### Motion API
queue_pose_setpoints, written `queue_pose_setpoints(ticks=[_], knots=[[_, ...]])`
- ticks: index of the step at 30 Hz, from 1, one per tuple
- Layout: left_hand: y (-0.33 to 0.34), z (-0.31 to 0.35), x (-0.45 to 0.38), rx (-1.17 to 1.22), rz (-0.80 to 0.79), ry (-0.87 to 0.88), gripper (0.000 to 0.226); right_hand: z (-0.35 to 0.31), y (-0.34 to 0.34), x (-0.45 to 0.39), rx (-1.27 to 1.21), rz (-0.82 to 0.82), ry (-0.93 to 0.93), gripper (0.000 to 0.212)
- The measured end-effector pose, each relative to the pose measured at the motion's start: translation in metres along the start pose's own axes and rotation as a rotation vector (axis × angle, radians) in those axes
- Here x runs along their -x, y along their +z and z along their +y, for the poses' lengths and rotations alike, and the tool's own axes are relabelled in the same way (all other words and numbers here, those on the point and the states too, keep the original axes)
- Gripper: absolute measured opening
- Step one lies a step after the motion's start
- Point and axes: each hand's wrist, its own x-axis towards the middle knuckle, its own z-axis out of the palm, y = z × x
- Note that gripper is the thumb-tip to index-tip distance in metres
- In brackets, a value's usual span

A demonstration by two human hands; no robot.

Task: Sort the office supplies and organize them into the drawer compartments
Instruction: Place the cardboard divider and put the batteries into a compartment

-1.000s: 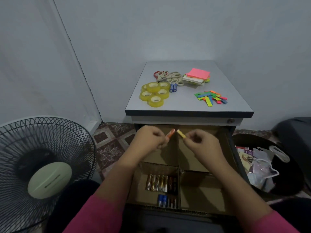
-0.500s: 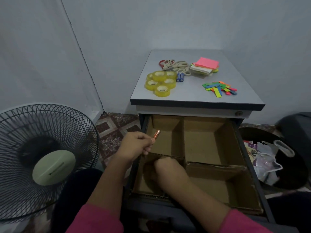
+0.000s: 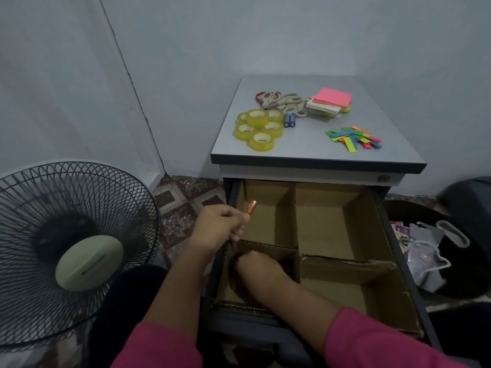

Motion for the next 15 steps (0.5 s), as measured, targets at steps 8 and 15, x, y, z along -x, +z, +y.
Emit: queue_pose_setpoints(ticks=[8, 15], knots=[[-0.010, 0.017, 0.011, -0.004, -0.093, -0.075, 0.002, 0.037, -0.022, 0.029, -0.503, 0.219, 0.146, 0.016], [0.032, 0.019, 0.026, -0.415, -0.471, -0.400, 0.008, 0.096, -0.028, 0.056, -0.984, 0.642, 0.479, 0.013]])
